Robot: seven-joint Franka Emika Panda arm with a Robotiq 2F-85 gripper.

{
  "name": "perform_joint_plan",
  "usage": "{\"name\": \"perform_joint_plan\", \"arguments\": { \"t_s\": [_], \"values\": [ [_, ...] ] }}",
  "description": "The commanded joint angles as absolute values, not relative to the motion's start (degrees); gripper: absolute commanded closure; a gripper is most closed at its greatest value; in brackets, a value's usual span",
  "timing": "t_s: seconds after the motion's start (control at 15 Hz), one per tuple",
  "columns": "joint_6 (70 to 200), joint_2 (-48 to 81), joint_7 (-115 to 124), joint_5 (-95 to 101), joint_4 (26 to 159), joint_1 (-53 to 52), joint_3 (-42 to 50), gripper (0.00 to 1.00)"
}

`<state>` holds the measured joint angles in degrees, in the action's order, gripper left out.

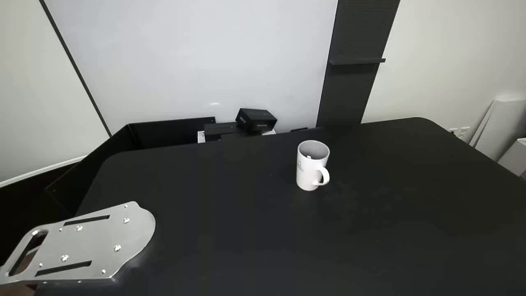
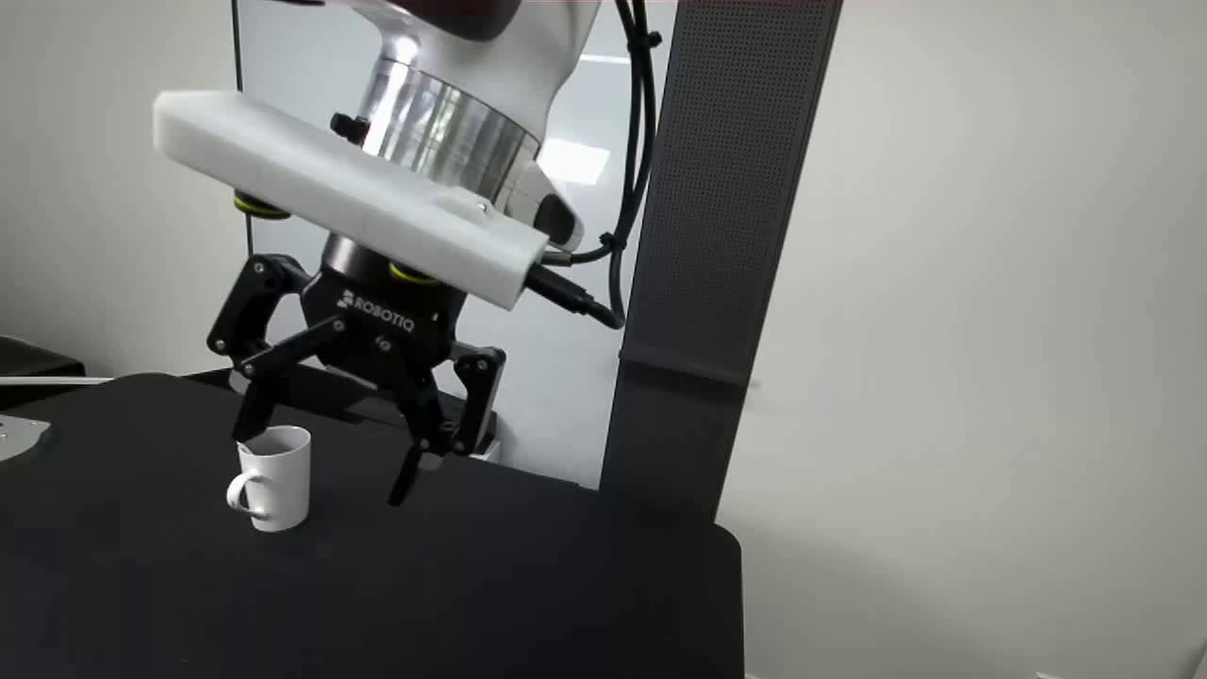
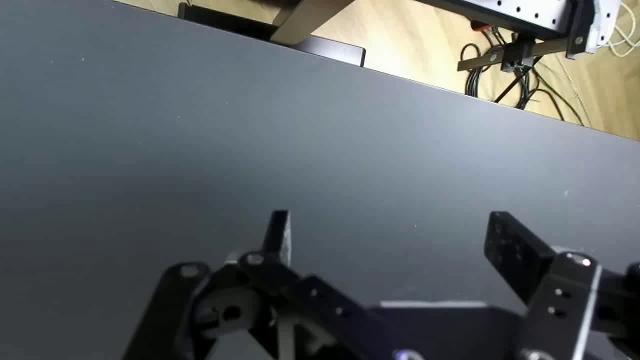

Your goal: Take the spoon from the cup and put it on the table

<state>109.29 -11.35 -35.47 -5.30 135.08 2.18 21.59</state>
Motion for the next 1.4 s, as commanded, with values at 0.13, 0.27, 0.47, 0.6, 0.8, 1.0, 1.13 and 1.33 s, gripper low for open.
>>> {"name": "perform_joint_plan", "arguments": {
  "t_s": [0.13, 0.27, 0.47, 0.6, 0.8, 1.0, 1.13, 1.33],
  "values": [
    [109.22, -11.13, -35.89, -5.80, 134.96, 4.80, 19.07, 0.00],
    [109.24, -11.13, -35.89, -5.80, 134.96, 4.80, 19.07, 0.00],
    [109.25, -11.13, -35.89, -5.80, 134.96, 4.80, 19.07, 0.00],
    [109.25, -11.13, -35.89, -5.80, 134.96, 4.80, 19.07, 0.00],
    [110.22, -10.48, -36.80, -6.79, 134.04, 5.06, 18.55, 0.00],
    [113.03, -8.44, -37.60, -9.38, 131.75, 5.07, 17.31, 0.00],
    [114.51, -6.02, -38.46, -11.86, 128.86, 4.79, 16.58, 0.00],
    [116.52, -0.92, -39.06, -16.15, 122.66, 4.95, 15.25, 0.00]
  ]
}}
